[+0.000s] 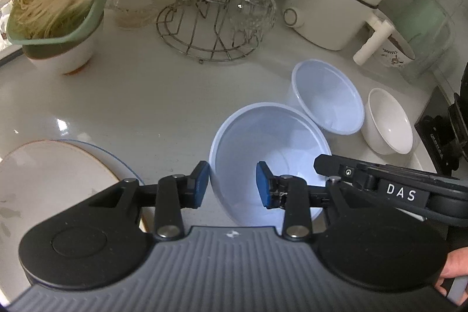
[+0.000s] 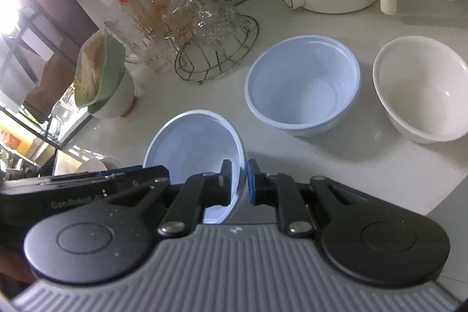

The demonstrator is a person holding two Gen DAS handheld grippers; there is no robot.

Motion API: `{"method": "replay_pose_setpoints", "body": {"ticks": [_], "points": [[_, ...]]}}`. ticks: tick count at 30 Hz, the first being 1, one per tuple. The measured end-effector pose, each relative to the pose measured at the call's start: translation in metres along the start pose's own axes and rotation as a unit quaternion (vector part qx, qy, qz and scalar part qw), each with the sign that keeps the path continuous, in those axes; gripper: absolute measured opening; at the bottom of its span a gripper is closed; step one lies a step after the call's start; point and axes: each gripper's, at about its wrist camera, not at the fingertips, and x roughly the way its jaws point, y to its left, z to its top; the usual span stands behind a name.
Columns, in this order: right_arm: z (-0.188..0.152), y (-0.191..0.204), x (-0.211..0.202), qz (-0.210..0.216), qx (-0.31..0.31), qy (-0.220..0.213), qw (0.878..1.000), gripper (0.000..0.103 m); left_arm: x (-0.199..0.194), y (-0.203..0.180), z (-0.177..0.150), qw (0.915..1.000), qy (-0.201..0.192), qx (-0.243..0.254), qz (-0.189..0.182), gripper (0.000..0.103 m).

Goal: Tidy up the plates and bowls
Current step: 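Lift the light blue bowl with both grippers and carry it toward the plates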

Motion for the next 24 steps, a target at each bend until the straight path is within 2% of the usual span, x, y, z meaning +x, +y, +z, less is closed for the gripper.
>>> {"method": "replay_pose_setpoints", "body": {"ticks": [6,10,13,19,24], "points": [[-0.006,-0.005,0.009,-0.013,0.007,0.004,1.0,0.014,0.006,-0.003,-0.003,0.9999,-0.002,0.014,0.0,0.04],[-0.008,-0.009,0.01,-0.007,0.013,0.002,1.0,0.015,0.008,-0.002,-0.001,0.9999,0.004,0.011,0.0,0.041],[-0.006,-0.007,0.005,-0.002,0.011,-0.007,1.0,0.016,0.005,-0.005,0.003,0.9998,0.006,0.018,0.011,0.047],[0.0,0.003,-0.014,-0.008,-0.01,-0.024,1.0,0.016,-0.017,-0.015,0.013,0.9992,0.0,0.032,0.024,0.049],[0.007,0.011,-0.036,-0.018,-0.02,-0.042,0.999,0.016,-0.045,-0.023,0.024,0.9991,-0.016,0.034,0.02,0.05]]}}
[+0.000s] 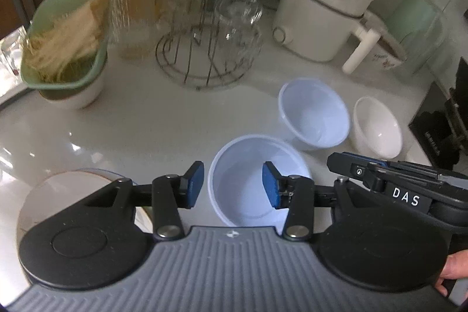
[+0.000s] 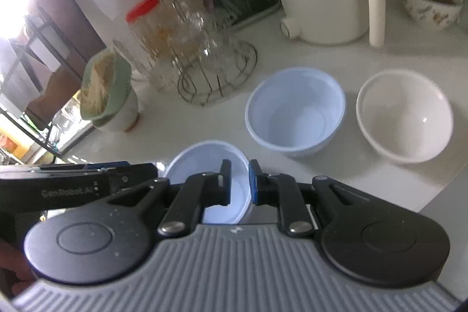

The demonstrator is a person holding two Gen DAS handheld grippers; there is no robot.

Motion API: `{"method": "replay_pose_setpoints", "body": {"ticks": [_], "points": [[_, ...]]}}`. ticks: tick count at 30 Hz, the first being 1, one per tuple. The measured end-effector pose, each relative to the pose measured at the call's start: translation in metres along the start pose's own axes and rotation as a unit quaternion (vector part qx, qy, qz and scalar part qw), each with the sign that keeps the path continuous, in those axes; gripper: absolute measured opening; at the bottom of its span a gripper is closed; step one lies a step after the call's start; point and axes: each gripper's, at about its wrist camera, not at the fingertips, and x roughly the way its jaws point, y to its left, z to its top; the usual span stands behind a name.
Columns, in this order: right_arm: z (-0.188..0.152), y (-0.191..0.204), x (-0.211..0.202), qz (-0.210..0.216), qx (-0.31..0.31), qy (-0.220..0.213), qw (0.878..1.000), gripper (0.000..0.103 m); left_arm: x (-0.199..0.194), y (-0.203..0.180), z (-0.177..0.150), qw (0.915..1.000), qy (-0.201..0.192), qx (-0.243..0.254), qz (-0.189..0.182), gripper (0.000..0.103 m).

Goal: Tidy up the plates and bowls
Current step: 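Lift the light blue bowl with both grippers and carry it toward the plates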

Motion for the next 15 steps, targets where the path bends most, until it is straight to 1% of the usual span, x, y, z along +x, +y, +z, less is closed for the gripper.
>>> {"method": "replay_pose_setpoints", "body": {"ticks": [7,11,15], "points": [[0.01,0.012,-0.038,-0.008,-0.015,-0.029,0.999,0.016,-0.041,-0.01,0.01,0.9996,-0.027,0.006,-0.012,0.051],[0.015,0.02,-0.06,-0.011,-0.03,-0.055,0.998,0.016,-0.066,-0.013,0.012,0.9983,-0.054,0.009,-0.02,0.051],[0.021,0.021,-0.078,-0.008,-0.045,-0.083,0.996,0.016,-0.078,-0.015,0.012,0.9972,-0.069,0.015,-0.024,0.051]]}}
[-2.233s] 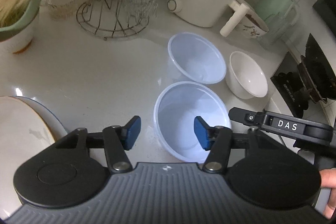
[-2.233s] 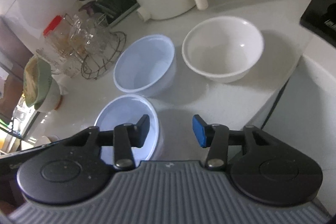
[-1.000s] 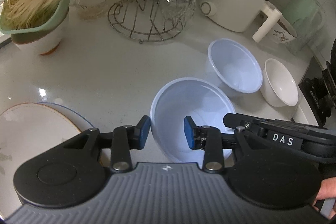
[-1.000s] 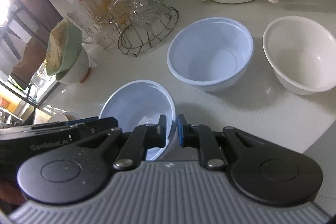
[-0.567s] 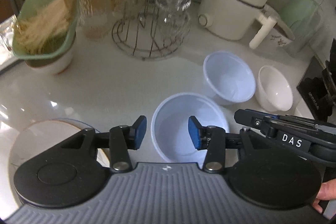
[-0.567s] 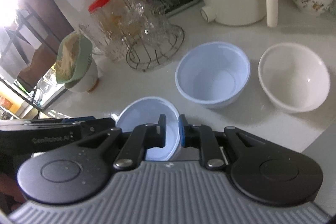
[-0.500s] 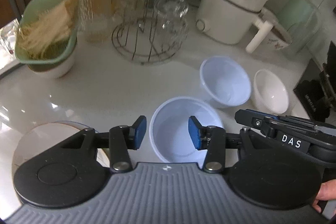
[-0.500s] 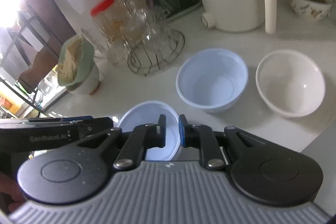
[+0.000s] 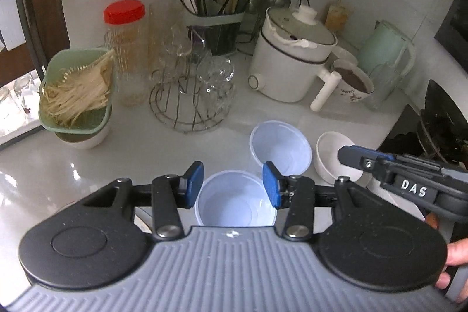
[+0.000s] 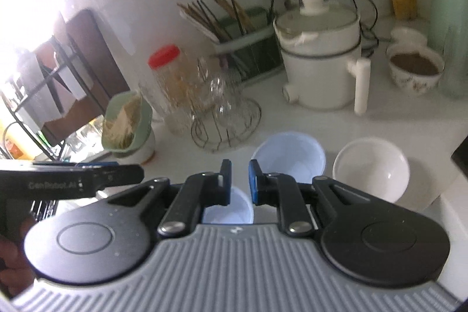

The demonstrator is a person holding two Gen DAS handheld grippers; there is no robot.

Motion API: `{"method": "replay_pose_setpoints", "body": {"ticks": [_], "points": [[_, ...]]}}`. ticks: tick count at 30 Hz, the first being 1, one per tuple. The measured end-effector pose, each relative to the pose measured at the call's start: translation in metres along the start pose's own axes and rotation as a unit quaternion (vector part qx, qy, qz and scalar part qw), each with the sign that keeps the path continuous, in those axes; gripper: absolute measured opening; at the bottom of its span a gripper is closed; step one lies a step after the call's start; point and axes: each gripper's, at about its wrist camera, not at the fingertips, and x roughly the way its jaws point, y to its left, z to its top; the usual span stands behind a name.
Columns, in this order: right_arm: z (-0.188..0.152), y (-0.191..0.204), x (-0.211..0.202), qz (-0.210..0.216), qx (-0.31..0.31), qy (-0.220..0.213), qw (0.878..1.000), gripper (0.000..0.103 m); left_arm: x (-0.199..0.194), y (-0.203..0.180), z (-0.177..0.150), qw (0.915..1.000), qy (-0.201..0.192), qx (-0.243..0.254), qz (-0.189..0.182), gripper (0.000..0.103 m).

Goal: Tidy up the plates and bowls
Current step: 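Lift the light blue bowl with both grippers and carry it toward the plates, then lower the light blue bowl onto the counter and open both grippers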

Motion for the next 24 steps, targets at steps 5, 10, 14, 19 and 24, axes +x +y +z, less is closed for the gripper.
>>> {"method": "replay_pose_setpoints", "body": {"ticks": [5,10,14,19,24], "points": [[0.0,0.002,-0.012,-0.011,-0.011,-0.012,1.0,0.016,-0.003,-0.002,0.0,0.9997,-0.012,-0.008,-0.02,0.051],[-0.001,-0.006,-0.017,-0.031,0.004,-0.017,0.999,0.016,0.006,-0.007,0.0,0.9992,-0.004,0.002,-0.039,0.051],[-0.008,-0.013,-0.019,-0.044,0.019,-0.011,0.999,0.016,0.014,-0.012,-0.001,0.9988,0.007,0.007,-0.047,0.051],[-0.015,-0.021,-0.015,-0.054,0.038,0.005,0.998,0.016,0.028,-0.013,-0.002,0.9986,0.02,0.009,-0.047,0.057],[-0.02,-0.028,-0.01,-0.068,0.052,0.013,0.996,0.026,0.048,-0.015,0.0,0.9989,0.023,0.03,-0.027,0.068]]}}
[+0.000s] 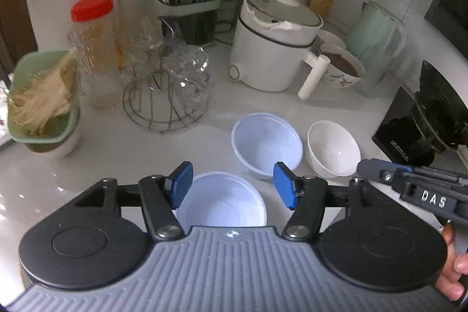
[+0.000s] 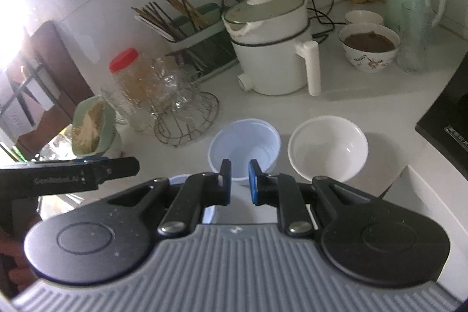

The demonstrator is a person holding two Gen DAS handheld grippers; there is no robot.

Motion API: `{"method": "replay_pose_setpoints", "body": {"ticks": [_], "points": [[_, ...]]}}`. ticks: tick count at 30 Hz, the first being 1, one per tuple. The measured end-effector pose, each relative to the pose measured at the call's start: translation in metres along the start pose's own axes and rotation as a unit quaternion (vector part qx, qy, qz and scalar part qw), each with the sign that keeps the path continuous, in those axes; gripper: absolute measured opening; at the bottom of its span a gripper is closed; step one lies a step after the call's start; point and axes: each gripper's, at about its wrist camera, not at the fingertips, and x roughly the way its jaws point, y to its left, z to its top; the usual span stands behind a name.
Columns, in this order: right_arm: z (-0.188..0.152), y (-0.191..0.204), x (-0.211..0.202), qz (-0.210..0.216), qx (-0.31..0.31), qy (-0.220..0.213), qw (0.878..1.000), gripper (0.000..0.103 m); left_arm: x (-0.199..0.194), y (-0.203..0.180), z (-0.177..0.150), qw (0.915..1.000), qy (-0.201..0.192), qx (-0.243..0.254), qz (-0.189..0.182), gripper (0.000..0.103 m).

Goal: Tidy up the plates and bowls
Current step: 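Lower the light blue bowl onto the counter and open both grippers, then move both grippers to the second light blue bowl and close on its rim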

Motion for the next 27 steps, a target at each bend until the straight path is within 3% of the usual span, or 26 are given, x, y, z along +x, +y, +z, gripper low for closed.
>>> {"method": "replay_pose_setpoints", "body": {"ticks": [1,3,19,27], "points": [[0.0,-0.002,0.003,-0.001,0.004,0.005,1.0,0.046,0.003,0.002,0.001,1.0,0.003,-0.004,0.0,0.069],[-0.001,-0.008,0.008,-0.002,0.021,0.009,1.0,0.065,0.012,0.003,0.004,0.9999,0.01,-0.001,0.009,0.07],[0.004,-0.046,0.06,0.001,0.149,0.053,0.987,0.064,0.064,0.01,0.032,0.9986,0.051,-0.005,-0.015,0.07],[0.008,-0.052,0.084,-0.006,0.188,0.067,0.98,0.064,0.092,0.015,0.047,0.9964,0.069,-0.013,-0.047,0.07]]}}
